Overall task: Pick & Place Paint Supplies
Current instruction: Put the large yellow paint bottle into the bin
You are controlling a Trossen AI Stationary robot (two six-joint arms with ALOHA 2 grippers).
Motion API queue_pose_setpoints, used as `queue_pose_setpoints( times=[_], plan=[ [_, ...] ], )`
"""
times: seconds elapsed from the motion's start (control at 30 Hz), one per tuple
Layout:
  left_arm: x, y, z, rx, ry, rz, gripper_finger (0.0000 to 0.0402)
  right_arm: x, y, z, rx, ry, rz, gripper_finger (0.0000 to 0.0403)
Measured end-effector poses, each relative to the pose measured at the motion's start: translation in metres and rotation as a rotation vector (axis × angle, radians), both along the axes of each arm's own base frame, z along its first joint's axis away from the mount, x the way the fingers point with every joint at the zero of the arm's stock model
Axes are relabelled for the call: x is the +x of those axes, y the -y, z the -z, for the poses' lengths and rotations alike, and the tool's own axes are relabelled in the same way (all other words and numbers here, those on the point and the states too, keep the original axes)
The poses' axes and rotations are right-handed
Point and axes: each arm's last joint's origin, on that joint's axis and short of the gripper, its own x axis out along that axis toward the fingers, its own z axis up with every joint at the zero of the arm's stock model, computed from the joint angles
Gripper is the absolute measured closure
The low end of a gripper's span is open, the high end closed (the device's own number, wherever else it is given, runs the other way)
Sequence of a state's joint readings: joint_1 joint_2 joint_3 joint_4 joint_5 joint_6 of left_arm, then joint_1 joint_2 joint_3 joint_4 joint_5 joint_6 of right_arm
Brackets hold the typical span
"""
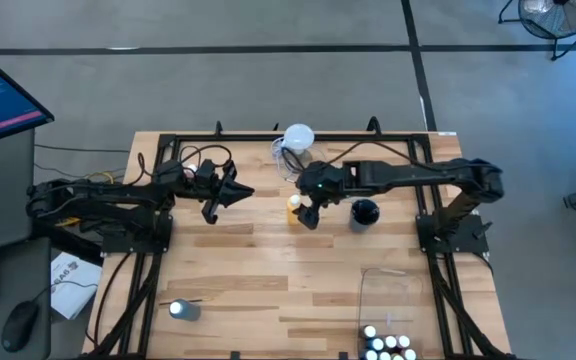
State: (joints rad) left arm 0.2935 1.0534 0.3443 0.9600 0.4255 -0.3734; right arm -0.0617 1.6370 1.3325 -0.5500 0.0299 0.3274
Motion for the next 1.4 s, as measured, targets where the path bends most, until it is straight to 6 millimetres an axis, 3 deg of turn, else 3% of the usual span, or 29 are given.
queue_pose_setpoints(
  times=[0.37,0.47,0.7,0.9,1.4],
  plan=[
    [0.000,0.001,0.000,0.005,-0.003,0.017,0.0401,0.003,0.015,0.012,-0.023,-0.066,0.115,0.0028],
    [0.000,0.000,0.000,0.006,-0.002,0.017,0.0401,0.005,0.021,0.025,-0.023,-0.123,0.138,0.0021],
    [0.000,0.000,-0.001,0.009,0.005,0.016,0.0401,0.018,0.022,0.037,-0.010,-0.099,0.126,0.0016],
    [0.000,0.001,-0.001,0.016,0.007,0.015,0.0401,0.018,0.016,0.048,-0.003,-0.146,0.095,0.0016],
    [0.000,0.000,-0.001,0.017,0.008,0.014,0.0401,0.026,0.022,0.038,-0.014,-0.026,0.108,0.0014]
  ],
)
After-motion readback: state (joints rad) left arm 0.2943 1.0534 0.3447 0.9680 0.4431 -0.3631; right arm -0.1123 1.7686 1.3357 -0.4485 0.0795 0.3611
